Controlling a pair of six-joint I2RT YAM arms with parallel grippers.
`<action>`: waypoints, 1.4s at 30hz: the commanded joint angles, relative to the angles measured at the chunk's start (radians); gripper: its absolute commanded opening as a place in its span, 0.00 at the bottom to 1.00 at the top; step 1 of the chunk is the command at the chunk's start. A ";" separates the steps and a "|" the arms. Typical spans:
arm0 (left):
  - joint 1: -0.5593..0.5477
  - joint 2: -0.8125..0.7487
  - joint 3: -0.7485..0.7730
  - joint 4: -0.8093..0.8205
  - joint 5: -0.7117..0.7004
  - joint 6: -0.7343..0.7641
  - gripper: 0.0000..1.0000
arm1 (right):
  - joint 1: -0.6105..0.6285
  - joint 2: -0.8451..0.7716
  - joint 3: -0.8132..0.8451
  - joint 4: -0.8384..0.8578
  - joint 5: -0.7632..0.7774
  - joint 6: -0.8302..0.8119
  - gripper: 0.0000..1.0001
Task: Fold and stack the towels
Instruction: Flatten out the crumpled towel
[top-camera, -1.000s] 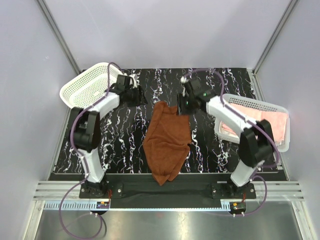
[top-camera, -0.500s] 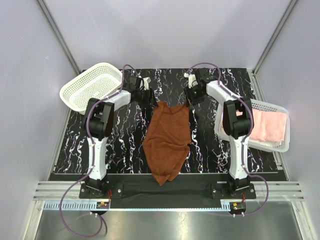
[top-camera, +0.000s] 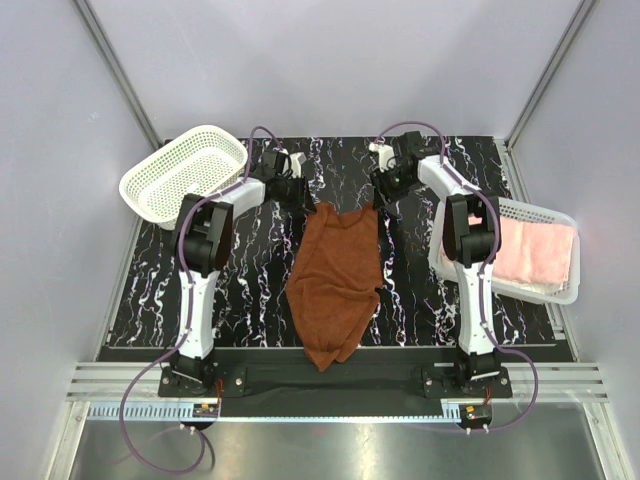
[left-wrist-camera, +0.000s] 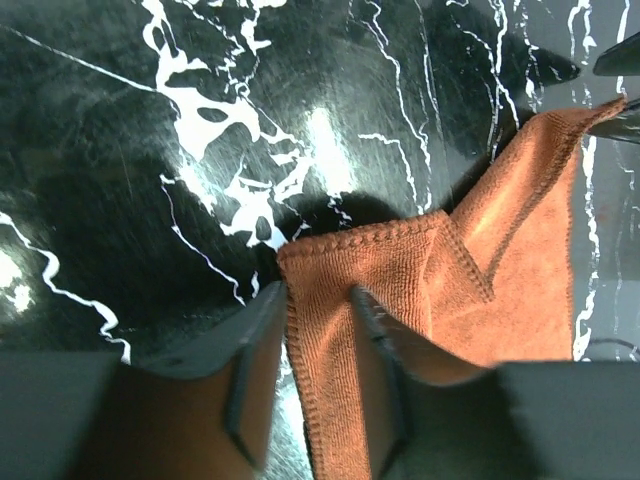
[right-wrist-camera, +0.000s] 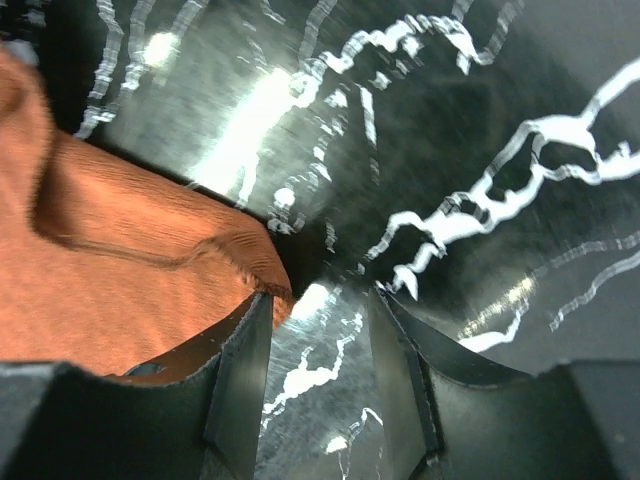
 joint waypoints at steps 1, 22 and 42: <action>-0.002 0.018 0.050 -0.006 -0.021 0.030 0.34 | 0.006 0.019 0.081 -0.045 -0.109 -0.060 0.50; 0.007 -0.175 0.044 -0.225 -0.401 -0.054 0.00 | 0.006 0.003 0.126 -0.047 -0.037 0.075 0.00; 0.046 -0.040 0.122 -0.223 -0.401 0.013 0.49 | 0.006 0.025 0.143 -0.087 -0.094 0.190 0.00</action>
